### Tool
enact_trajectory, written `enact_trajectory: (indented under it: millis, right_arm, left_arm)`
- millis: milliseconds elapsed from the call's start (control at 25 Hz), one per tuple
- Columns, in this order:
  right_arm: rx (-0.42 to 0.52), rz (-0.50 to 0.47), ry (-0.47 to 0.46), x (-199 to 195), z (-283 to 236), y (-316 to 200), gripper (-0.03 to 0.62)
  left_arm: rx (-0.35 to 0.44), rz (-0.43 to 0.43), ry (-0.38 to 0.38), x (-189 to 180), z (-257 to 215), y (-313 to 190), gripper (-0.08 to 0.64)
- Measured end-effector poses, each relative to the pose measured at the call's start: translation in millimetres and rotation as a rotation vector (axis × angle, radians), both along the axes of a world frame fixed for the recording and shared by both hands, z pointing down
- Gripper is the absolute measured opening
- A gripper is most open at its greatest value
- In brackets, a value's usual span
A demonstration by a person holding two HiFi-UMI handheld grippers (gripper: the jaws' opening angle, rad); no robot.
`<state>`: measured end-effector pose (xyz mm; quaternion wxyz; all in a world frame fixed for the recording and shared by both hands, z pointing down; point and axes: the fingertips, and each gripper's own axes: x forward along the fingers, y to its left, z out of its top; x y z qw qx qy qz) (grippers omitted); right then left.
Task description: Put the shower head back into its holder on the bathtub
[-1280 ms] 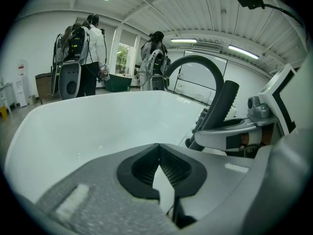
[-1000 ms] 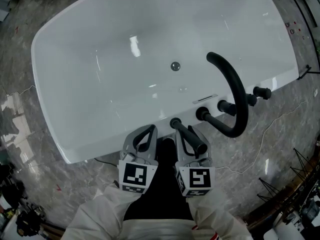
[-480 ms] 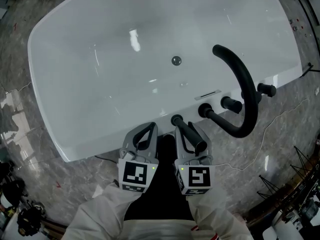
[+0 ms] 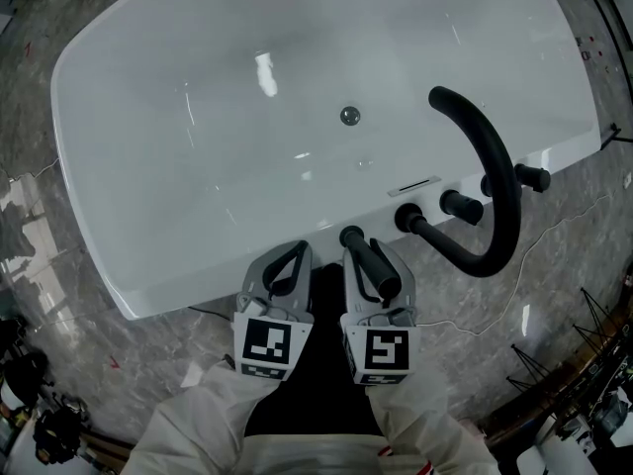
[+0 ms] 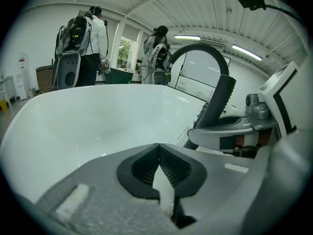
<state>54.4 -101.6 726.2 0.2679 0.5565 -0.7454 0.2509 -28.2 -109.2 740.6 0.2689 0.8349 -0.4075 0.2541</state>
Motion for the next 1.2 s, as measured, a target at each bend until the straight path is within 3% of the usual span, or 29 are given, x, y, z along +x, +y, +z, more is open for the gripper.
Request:
enact_trajectory:
  millis: [1040,1200]
  right_arm:
    - [0.029,-0.046,0.094,-8.2,3.9,1.0,0.138]
    - [0.026,-0.038,0.064,-8.2,4.7,1.3,0.14]
  left_arm:
    - [-0.031,-0.003,-0.009,-1.0,14.6,8.0,0.002]
    - [-0.033,0.002,-0.009,0.0,14.6,9.3,0.002]
